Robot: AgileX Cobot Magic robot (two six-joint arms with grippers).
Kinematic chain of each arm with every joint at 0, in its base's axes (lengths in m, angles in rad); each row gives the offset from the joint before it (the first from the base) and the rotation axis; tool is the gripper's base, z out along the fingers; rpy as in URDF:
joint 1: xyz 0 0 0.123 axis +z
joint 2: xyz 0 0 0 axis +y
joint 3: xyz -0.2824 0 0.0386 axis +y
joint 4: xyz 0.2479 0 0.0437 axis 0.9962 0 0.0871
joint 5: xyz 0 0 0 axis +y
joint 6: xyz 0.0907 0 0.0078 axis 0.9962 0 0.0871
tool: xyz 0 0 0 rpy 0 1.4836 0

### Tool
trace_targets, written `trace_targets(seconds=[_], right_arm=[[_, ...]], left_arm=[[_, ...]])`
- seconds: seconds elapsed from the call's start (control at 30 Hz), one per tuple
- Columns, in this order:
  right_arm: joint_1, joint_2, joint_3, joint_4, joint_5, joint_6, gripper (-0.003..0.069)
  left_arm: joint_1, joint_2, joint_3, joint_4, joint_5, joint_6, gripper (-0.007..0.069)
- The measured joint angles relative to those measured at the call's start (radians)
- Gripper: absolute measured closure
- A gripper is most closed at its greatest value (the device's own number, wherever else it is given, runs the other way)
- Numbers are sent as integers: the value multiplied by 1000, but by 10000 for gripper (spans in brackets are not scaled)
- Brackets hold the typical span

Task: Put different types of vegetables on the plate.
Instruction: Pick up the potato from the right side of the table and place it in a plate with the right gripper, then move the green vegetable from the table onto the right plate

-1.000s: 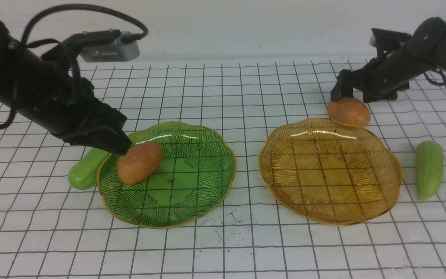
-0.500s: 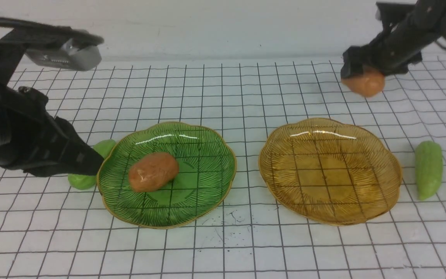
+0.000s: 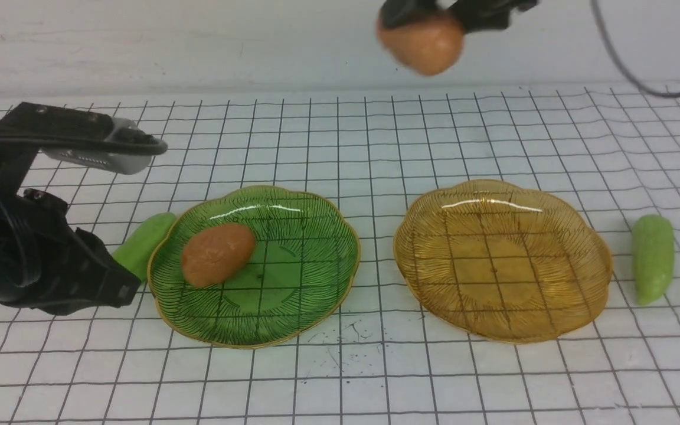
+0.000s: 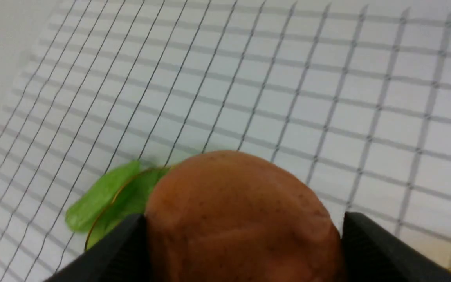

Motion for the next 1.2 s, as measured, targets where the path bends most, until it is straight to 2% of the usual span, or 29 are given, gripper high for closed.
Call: trace_targets(seconds=[0.07,0.1,0.3,0.47,0.6,0.73,0.83,0.93,1.07,1.2], right_arm=[[52,17,20,-21,1,0,93],[109,51,33,-52,4,0,93],[208,189,41,-101,3,2,93],[225,269,42,-96,0,37,93],[225,303,43,-101,-4,90,73],[225,303,12,-107,-6,97,0],[225,298,-28,-108,-8,97,-8],[225,277,-47,-116,-8,100,-9],[212,167,-29,-161,-6,100,13],[178,-11,73,-217,-4,89,60]], left_arm=[[0,0,6,0,-16,0,632],[0,0,8,0,-36,0,632],[0,5,8,9,-83,-33,632],[49,38,8,49,-103,-79,632],[165,112,-15,41,-136,-85,631],[219,221,-63,28,-177,21,629],[219,294,-86,19,-227,98,627],[219,345,-94,14,-247,111,606],[219,415,-96,12,-331,127,453],[219,471,-100,5,-460,166,253]])
